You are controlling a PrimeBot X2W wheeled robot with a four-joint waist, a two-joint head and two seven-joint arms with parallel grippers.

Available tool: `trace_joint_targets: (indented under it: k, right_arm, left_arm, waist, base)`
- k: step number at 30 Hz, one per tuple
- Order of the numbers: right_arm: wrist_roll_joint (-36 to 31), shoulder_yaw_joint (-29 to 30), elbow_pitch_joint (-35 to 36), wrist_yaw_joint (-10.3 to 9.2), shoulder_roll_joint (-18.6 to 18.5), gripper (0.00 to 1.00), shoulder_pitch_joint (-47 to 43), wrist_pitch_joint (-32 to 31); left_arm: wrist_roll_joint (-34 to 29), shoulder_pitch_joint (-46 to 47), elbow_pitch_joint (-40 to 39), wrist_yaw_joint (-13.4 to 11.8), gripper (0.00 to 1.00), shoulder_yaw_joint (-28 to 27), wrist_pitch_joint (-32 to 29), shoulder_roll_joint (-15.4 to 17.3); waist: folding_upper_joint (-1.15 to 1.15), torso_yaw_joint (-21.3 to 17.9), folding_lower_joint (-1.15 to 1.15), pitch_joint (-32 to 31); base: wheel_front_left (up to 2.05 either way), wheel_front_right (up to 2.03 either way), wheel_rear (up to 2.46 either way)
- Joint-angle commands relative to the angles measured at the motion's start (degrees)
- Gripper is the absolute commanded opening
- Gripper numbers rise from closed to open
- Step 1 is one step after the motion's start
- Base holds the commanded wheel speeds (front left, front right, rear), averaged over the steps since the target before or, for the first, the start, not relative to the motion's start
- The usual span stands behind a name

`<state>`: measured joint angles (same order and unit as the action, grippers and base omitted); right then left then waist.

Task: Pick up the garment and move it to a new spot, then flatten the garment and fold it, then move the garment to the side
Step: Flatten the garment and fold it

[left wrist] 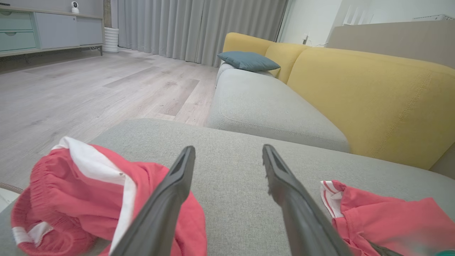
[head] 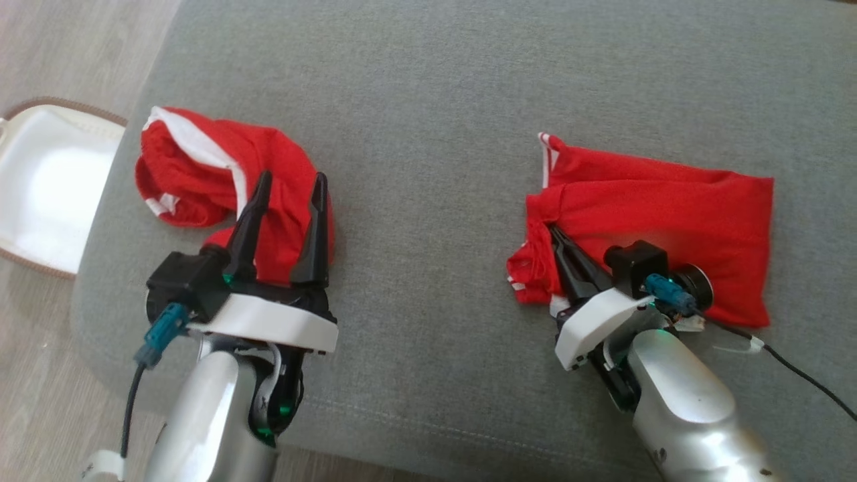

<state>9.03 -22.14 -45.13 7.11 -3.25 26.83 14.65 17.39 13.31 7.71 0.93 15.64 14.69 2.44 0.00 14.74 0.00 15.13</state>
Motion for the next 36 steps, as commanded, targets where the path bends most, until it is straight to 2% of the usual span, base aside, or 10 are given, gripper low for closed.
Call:
trace_joint_targets:
  k: [1, 11, 16, 28, 29, 30, 36]
  right_arm:
    - [0.4, -0.2, 0.0, 0.37, 0.4, 0.00, 0.6, 0.2]
    - [1.2, 2.7, 1.6, 0.37, 0.4, 0.00, 0.6, 0.3]
    - [0.0, 6.6, 3.4, 0.37, 0.4, 0.00, 0.2, 0.3]
    - [-6.4, 15.8, 16.6, 0.37, 0.4, 0.00, -5.3, -0.9]
    - [-6.6, 16.8, 18.0, 0.37, 0.4, 0.58, -6.1, -0.9]
    - [-6.4, 17.6, 19.3, 0.37, 0.4, 1.00, -7.0, -0.9]
    - [-4.8, 20.9, 25.2, 0.37, 0.4, 1.00, -11.9, -1.0]
  left_arm:
    - [0.2, 1.9, -1.7, -0.3, 1.00, -2.4, 0.3, 0.4]
    - [-0.3, 0.8, -1.5, 0.2, 1.00, -3.9, 0.3, 0.4]
    - [0.0, -0.2, -2.0, 0.0, 1.00, -3.9, 0.3, 0.4]
    - [1.4, -1.5, -3.5, -1.0, 1.00, -3.8, 0.3, 0.4]
    - [1.6, -1.6, -3.5, -1.0, 1.00, -3.7, 0.3, 0.4]
    - [1.7, -1.6, -3.4, -1.0, 1.00, -3.5, 0.3, 0.4]
    - [2.5, -2.5, -3.1, -1.5, 1.00, -3.0, 0.3, 0.4]
  waist:
    - [0.00, -0.7, 0.00, -0.4]
    - [0.00, -5.5, 0.00, -4.9]
    - [0.00, -8.5, 0.00, -7.8]
    - [0.00, -13.1, 0.00, -11.7]
    - [0.00, -13.2, 0.00, -11.9]
    - [0.00, -13.4, 0.00, -12.1]
    - [0.00, -14.6, 0.00, -12.4]
  base:
    - [0.00, 0.00, 0.00]
    - [0.00, 0.00, 0.00]
    - [0.00, 0.00, 0.00]
    - [0.00, 0.00, 0.00]
    - [0.00, 0.00, 0.00]
    - [0.00, 0.00, 0.00]
    - [0.00, 0.00, 0.00]
